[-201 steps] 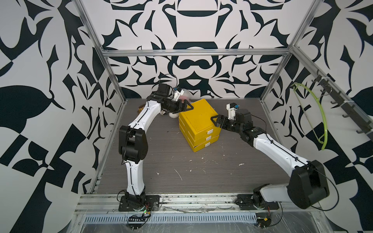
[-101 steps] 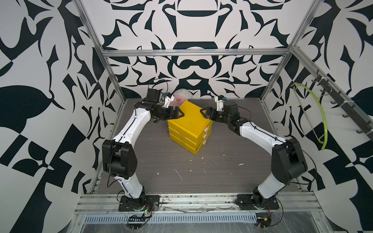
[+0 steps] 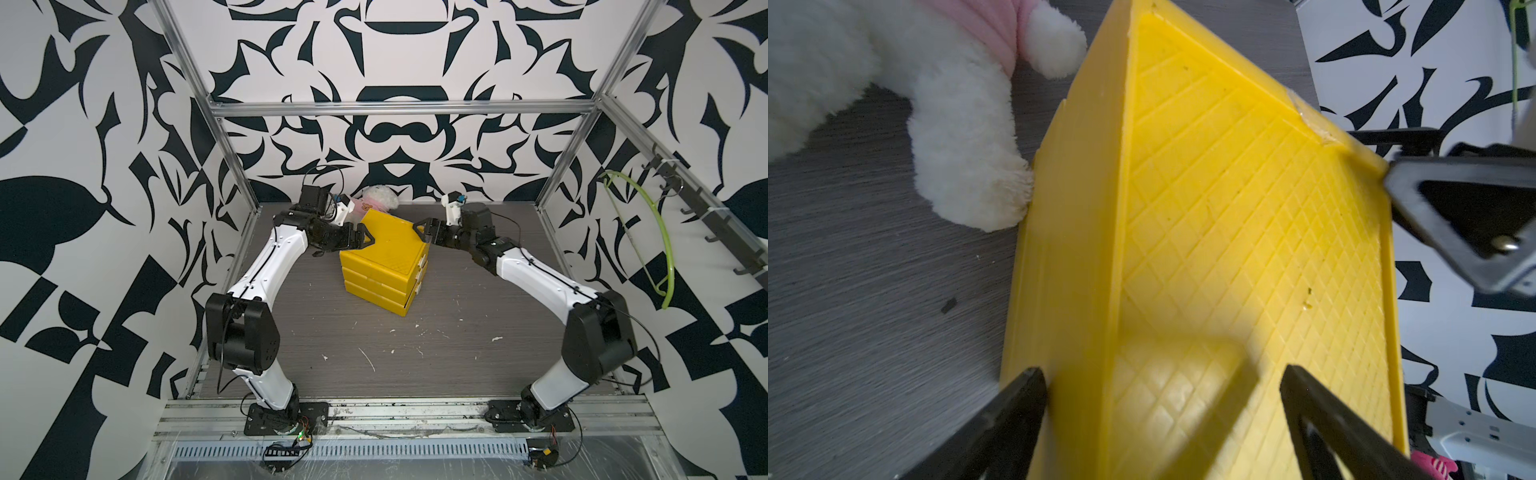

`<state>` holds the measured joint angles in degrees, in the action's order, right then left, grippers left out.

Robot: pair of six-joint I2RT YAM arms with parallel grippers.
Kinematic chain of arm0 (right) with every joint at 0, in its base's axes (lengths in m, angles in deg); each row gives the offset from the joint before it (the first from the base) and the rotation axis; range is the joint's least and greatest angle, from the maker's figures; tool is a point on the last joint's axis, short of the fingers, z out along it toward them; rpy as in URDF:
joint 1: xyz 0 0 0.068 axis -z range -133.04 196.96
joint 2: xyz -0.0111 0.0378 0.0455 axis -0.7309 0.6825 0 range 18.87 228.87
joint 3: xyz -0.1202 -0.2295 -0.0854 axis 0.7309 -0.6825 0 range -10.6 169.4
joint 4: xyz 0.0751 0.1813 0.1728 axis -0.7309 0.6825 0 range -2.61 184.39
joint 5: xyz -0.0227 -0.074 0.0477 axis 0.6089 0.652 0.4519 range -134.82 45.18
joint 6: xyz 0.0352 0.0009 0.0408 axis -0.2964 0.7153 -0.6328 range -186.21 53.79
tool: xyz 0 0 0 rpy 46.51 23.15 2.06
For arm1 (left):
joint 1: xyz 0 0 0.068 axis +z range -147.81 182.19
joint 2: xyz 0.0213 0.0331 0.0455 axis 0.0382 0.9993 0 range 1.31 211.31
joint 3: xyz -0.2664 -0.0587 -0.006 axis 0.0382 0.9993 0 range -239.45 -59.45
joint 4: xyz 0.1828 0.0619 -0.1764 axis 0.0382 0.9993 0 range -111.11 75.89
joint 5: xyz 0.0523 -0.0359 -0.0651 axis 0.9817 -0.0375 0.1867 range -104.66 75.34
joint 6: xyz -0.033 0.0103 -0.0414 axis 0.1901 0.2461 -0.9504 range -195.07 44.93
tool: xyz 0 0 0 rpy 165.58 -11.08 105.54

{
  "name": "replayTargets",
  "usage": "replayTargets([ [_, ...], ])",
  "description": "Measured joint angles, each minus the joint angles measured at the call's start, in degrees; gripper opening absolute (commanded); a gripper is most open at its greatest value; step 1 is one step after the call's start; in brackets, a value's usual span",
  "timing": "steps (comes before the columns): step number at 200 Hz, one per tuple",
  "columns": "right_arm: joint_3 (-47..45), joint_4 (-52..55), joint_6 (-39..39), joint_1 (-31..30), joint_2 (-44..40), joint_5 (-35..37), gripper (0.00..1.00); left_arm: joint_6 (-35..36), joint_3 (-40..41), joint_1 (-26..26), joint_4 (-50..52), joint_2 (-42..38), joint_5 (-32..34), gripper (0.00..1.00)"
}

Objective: Take the postcards out of the drawer
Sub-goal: Adjust the storage box at the center of the board.

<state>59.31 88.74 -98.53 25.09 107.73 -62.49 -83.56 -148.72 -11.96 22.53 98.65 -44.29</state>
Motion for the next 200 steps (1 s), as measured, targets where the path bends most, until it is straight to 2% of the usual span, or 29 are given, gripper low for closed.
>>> replayTargets([
  [35,-5.25,3.74,0.87,4.20,-11.69,-0.26,0.83,-0.02,-0.17,0.20,-0.61,1.03,-1.38,0.88],
  [71,-12.96,4.15,-1.14,4.48,-17.20,-4.83,0.83,-0.02,-0.17,0.22,-1.22,1.22,-1.75,0.86],
  [129,-26.53,-6.36,-11.43,4.48,-17.44,-14.23,0.81,-0.04,-0.17,0.22,-1.40,1.27,-1.70,0.86],
  [200,-31.28,-28.68,-22.36,4.46,-11.91,-19.78,0.78,-0.04,-0.17,0.22,-1.42,1.31,-1.66,0.86],
])
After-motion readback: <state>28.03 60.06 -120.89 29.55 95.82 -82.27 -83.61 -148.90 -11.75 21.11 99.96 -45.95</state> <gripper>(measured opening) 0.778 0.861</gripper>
